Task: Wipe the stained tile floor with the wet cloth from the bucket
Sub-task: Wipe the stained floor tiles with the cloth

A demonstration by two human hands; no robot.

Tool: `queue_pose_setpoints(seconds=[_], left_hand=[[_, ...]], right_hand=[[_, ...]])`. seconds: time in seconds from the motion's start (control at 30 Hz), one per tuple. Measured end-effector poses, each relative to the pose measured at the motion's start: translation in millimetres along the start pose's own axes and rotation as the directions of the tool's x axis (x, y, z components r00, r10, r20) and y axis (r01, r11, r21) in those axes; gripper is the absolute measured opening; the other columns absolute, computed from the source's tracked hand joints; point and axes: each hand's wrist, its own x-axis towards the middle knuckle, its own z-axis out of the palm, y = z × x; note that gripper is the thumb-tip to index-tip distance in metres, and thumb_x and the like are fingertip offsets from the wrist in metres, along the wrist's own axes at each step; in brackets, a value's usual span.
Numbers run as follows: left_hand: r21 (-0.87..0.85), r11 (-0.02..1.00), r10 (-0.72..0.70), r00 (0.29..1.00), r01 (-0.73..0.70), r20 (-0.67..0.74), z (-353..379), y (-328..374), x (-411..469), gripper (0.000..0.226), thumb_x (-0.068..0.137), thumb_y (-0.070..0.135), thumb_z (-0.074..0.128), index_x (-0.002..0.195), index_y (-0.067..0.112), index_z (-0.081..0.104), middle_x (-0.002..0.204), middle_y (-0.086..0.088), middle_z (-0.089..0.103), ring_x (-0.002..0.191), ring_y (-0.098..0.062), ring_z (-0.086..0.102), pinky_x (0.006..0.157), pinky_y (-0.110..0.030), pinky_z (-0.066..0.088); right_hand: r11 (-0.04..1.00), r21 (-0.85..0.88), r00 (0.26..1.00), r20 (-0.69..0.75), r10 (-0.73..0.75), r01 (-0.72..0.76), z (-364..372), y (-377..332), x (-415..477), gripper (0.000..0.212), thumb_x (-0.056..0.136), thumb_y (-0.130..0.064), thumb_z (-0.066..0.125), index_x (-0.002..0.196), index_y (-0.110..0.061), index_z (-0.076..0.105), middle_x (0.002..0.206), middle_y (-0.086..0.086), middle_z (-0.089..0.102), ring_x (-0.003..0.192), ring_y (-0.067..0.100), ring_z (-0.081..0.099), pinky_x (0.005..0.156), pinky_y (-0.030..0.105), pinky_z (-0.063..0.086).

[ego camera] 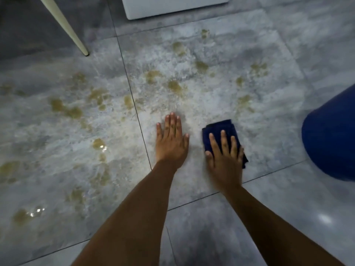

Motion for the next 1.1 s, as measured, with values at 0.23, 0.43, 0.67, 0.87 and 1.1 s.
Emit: queue_pose_setpoints(seconds=[0.23, 0.43, 0.67, 0.87, 1.1], left_hand=[[-0.098, 0.993, 0.061, 0.995, -0.069, -0.079, 0, 20, 13, 0.063, 0.100, 0.042, 0.005, 0.152, 0.009, -0.007, 0.161, -0.007, -0.014, 0.145, -0.016, -0.022, 0.118, -0.042, -0.015], [-0.020, 1.000, 0.010, 1.000, -0.010, -0.002, 6, -2, 4, 0.062, 0.100, 0.040, 0.005, 0.151, 0.008, -0.011, 0.161, -0.009, -0.016, 0.147, -0.020, -0.020, 0.118, -0.044, -0.014], [0.071, 0.977, 0.203, 0.979, -0.201, -0.014, -11, 14, 28, 0.062, 0.100, 0.041, 0.006, 0.148, 0.009, -0.017, 0.159, -0.009, -0.020, 0.146, -0.022, -0.022, 0.113, -0.045, -0.023], [-0.028, 0.977, 0.212, 0.976, -0.211, 0.039, -8, 60, 48, 0.063, 0.101, 0.040, 0.011, 0.150, 0.008, -0.014, 0.159, -0.011, -0.020, 0.146, -0.022, -0.022, 0.118, -0.045, -0.014], [-0.075, 0.982, 0.167, 0.981, -0.174, -0.094, 1, 81, 71, 0.063, 0.098, 0.043, 0.004, 0.151, 0.012, -0.010, 0.160, -0.004, -0.017, 0.146, -0.015, -0.021, 0.117, -0.040, -0.018]], right_hand=[[0.941, 0.079, 0.943, -0.028, 0.333, -0.330, -23, 68, 62, 0.060, 0.095, -0.052, 0.017, 0.152, -0.035, 0.015, 0.162, 0.001, 0.007, 0.146, 0.030, 0.006, 0.117, 0.051, -0.001], [0.918, 0.094, 0.922, -0.013, 0.387, -0.385, 6, -2, -31, 0.057, 0.097, -0.046, 0.026, 0.151, -0.029, 0.026, 0.158, 0.009, 0.023, 0.142, 0.038, 0.022, 0.113, 0.057, 0.010], [0.921, 0.040, 0.920, 0.089, 0.383, -0.387, -17, 66, 21, 0.057, 0.099, -0.051, 0.021, 0.152, -0.037, 0.005, 0.162, 0.000, -0.001, 0.147, 0.028, 0.000, 0.117, 0.051, -0.004], [0.889, 0.062, 0.889, 0.100, 0.446, -0.453, -12, 48, 2, 0.061, 0.095, -0.052, 0.036, 0.151, -0.039, 0.014, 0.161, 0.003, 0.010, 0.141, 0.034, 0.014, 0.113, 0.051, 0.008], [0.943, 0.061, 0.945, 0.022, 0.326, -0.327, -48, 112, 112, 0.058, 0.095, -0.060, 0.010, 0.150, -0.043, 0.005, 0.162, -0.005, -0.001, 0.146, 0.028, 0.003, 0.117, 0.048, -0.002]])
